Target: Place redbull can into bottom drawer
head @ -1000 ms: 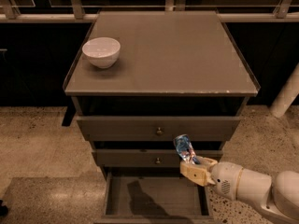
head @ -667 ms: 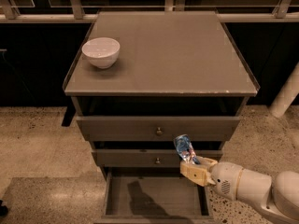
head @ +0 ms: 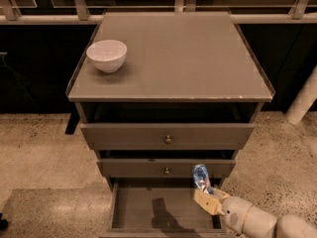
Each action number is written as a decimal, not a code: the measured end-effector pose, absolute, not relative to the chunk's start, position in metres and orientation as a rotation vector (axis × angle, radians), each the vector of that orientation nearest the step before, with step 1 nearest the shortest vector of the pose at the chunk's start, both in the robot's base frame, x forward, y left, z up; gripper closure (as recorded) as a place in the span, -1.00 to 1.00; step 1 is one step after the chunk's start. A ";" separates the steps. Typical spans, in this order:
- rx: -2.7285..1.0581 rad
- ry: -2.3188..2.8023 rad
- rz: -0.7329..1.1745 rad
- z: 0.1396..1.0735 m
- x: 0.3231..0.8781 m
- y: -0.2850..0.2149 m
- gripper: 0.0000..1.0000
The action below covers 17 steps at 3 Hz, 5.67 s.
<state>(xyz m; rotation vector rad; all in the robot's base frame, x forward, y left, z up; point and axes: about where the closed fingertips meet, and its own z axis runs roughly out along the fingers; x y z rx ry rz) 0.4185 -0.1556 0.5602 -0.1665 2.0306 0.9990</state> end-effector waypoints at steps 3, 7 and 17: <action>0.085 2.087 1.108 0.420 0.419 -0.162 1.00; 0.350 2.116 1.114 0.282 0.485 -0.183 1.00; 0.390 2.338 0.905 0.173 0.536 -0.178 -1.00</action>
Offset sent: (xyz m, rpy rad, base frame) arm 0.0044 -0.0085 -0.2070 0.1883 0.2512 -0.1140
